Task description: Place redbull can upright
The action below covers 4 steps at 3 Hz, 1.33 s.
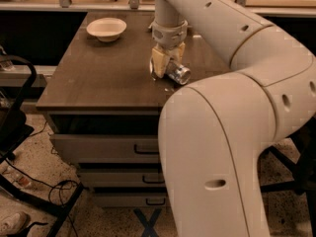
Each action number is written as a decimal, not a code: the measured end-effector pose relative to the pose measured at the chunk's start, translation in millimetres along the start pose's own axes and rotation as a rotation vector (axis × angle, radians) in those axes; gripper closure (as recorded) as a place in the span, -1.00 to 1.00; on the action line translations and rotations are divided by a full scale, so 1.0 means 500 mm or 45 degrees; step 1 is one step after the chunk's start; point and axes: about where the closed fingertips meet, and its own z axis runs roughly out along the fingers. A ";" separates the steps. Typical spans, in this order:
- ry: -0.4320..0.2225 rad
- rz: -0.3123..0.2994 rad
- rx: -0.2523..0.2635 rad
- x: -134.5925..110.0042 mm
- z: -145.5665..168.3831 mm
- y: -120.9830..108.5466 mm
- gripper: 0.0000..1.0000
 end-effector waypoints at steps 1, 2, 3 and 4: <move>-0.024 0.000 0.006 -0.012 0.006 -0.003 0.41; -0.029 0.000 0.007 -0.015 0.005 -0.003 0.88; -0.032 0.000 0.008 -0.017 0.005 -0.004 1.00; -0.032 0.000 0.008 -0.017 0.005 -0.004 1.00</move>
Offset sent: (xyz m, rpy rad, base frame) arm 0.0053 0.0029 -0.0024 0.0085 -0.0164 0.0000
